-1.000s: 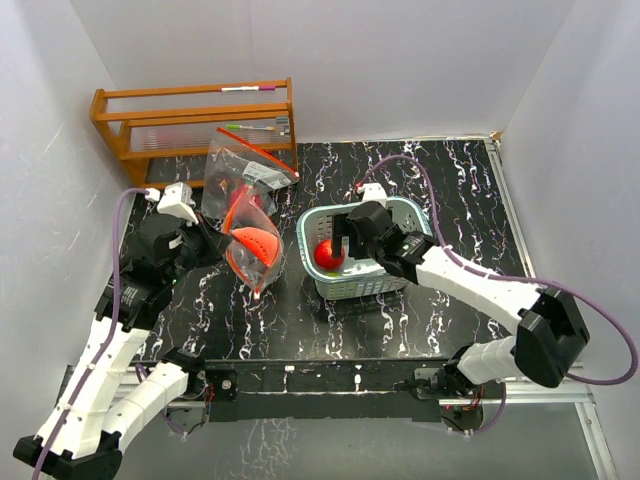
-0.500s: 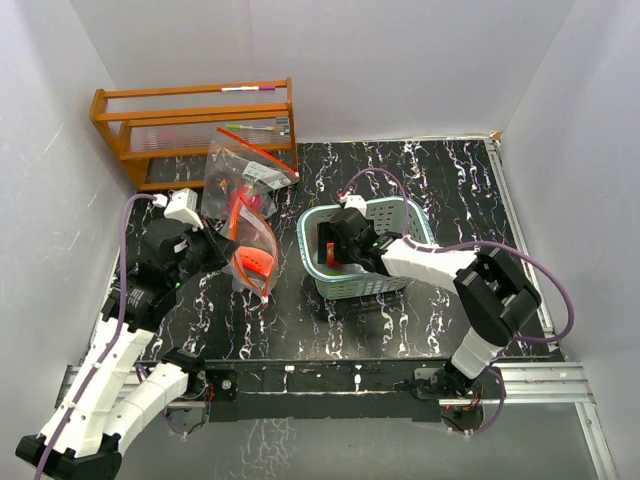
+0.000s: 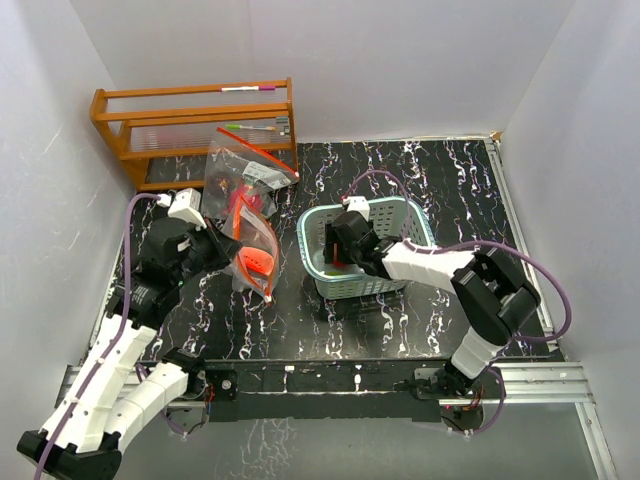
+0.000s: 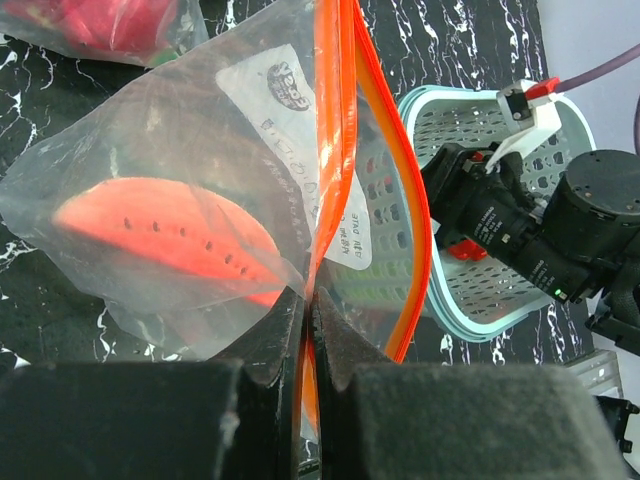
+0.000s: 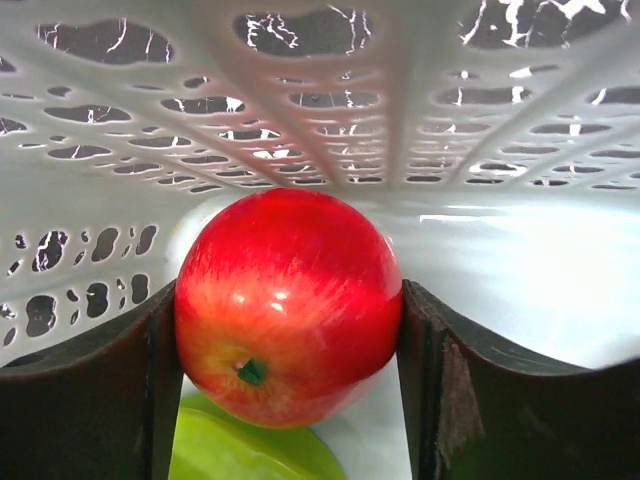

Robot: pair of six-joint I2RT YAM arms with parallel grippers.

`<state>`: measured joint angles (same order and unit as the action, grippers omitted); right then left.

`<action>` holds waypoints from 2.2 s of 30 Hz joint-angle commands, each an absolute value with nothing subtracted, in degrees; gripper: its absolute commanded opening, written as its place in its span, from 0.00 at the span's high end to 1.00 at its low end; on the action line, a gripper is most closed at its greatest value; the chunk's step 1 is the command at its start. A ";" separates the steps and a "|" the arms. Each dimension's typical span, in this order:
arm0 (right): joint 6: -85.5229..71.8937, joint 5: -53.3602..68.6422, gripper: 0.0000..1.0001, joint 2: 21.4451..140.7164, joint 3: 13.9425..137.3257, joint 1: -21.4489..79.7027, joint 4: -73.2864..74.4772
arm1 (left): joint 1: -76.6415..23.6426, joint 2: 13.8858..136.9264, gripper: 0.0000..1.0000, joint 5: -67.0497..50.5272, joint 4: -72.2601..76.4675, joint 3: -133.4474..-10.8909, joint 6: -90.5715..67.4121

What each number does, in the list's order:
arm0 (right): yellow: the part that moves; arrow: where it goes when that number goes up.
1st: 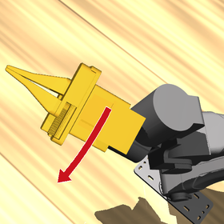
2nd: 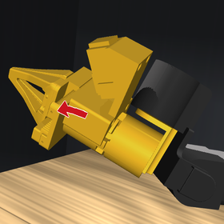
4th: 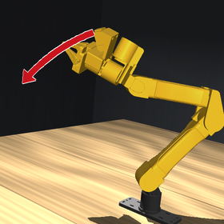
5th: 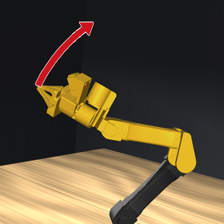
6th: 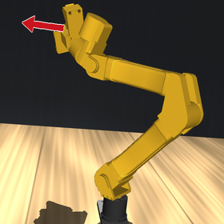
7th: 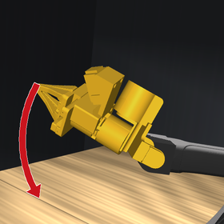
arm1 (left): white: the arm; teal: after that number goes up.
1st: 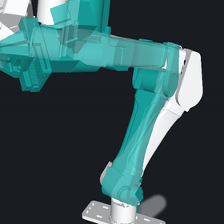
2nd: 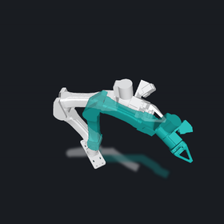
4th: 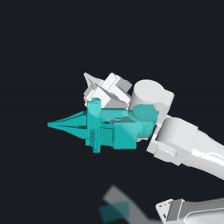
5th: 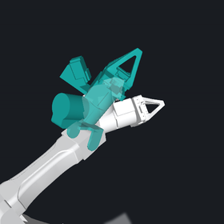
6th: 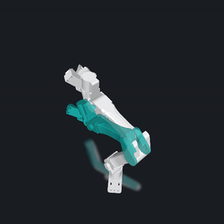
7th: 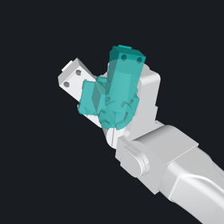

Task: Place the food in the zip-top bag and seal the zipper
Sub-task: Pick up the fake fruit from the bin, then place the fake fruit in the zipper food storage bag.

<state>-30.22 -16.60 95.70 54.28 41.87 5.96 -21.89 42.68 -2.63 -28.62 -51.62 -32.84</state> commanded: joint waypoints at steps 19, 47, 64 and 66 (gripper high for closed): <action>-21.03 4.81 0.66 66.71 60.21 44.04 6.29 | -22.15 45.73 1.00 -8.09 -21.78 -49.75 -35.90; -26.08 -5.13 0.54 87.10 70.53 54.14 -3.92 | -22.26 42.75 1.00 -13.78 -22.87 -51.34 -38.24; -24.13 -7.56 0.02 79.19 70.00 54.80 2.25 | -22.50 42.84 1.00 -13.28 -22.86 -51.06 -37.87; -24.27 -10.76 0.01 76.55 69.25 54.77 5.84 | -22.58 42.97 1.00 -13.03 -23.32 -51.78 -37.42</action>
<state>-25.30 -6.26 83.29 69.17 54.65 3.11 -22.26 43.44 -12.27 -23.20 -49.67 -37.76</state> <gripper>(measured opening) 0.983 0.018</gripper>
